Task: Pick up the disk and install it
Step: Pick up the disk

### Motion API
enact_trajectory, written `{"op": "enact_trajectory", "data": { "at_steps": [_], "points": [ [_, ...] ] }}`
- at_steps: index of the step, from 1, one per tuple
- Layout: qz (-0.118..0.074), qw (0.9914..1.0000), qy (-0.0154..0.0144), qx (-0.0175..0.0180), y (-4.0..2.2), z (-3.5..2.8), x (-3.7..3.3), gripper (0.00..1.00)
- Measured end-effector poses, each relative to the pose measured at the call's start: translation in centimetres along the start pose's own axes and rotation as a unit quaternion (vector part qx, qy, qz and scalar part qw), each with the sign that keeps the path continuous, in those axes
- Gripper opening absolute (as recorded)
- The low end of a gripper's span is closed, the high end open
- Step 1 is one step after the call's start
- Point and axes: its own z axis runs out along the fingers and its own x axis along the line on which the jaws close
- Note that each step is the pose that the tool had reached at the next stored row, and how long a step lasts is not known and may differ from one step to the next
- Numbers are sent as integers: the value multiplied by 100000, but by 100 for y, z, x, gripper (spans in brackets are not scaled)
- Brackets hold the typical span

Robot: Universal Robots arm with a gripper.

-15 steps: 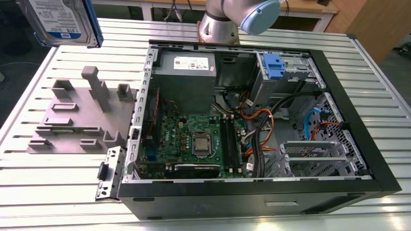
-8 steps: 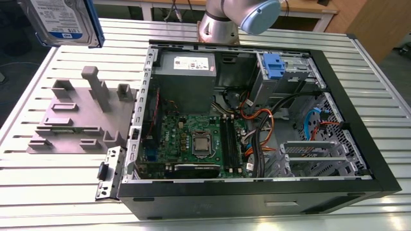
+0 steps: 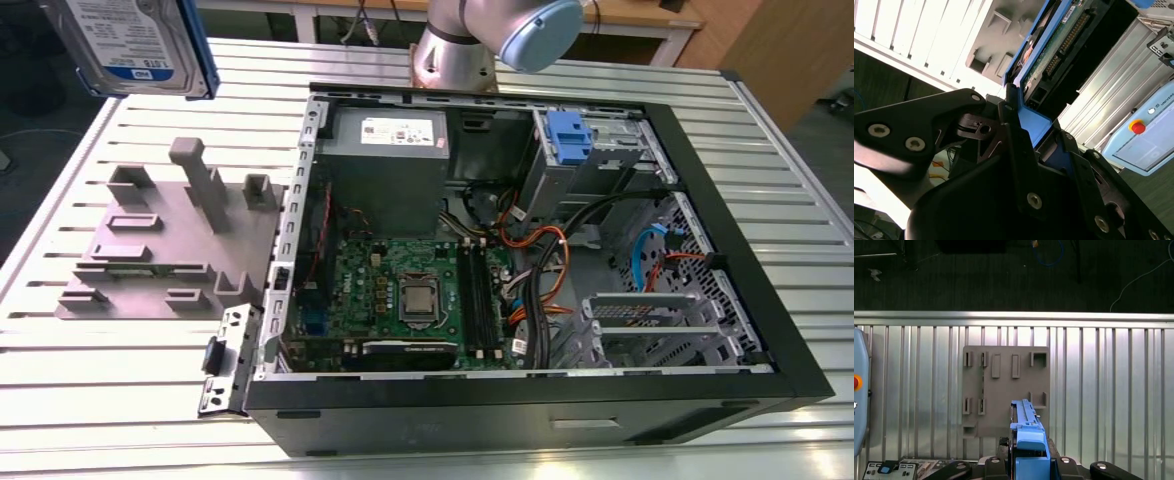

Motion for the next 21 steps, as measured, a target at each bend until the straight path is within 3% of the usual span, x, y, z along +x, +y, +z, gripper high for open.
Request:
{"op": "enact_trajectory", "data": {
  "at_steps": [21],
  "points": [
    [2,100000,1,-4,-66,-1,0,36]
  ]
}}
